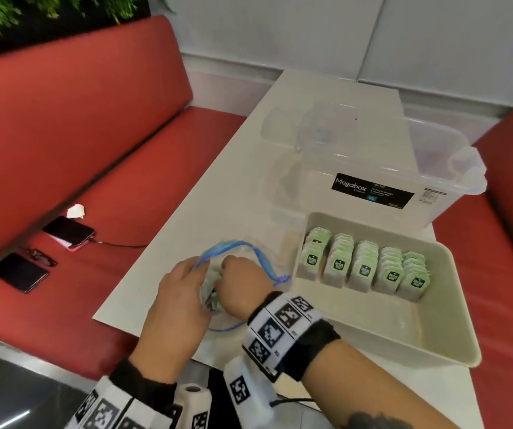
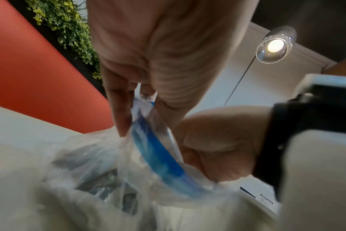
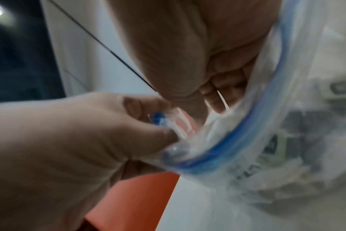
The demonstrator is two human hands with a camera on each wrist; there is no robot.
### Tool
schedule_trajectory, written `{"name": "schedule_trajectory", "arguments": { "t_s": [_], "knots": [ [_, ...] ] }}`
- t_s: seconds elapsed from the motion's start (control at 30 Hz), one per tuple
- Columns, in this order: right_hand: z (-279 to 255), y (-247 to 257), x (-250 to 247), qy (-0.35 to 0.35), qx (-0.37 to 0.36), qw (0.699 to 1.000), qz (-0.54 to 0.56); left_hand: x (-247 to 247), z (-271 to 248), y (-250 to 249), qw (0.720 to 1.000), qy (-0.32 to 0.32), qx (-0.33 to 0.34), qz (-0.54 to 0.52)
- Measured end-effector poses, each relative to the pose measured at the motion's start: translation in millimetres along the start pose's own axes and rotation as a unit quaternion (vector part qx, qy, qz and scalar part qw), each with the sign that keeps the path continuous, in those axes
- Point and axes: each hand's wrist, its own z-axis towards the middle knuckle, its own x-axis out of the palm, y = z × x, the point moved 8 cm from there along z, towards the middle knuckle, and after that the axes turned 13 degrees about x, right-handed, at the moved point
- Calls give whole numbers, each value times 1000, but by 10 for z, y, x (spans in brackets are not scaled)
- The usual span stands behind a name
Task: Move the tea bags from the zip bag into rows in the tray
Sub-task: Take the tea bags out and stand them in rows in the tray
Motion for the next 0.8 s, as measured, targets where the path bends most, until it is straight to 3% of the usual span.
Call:
{"name": "schedule_trajectory", "arguments": {
  "t_s": [0.1, 0.37, 0.67, 0.8],
  "knots": [
    [124, 13, 49, -6, 32, 998, 45, 25, 5, 14, 1000, -7, 7, -5],
    [167, 12, 94, -20, 29, 996, 77, 24, 38, 48, 1000, -21, 20, -4],
    [-196, -206, -425, -147, -4, 975, 165, -25, 195, 106, 1000, -25, -4, 3],
    [-358, -387, -783, -163, -1, 952, 259, -314, 242, -199, 985, -153, 43, -72]
  ]
}}
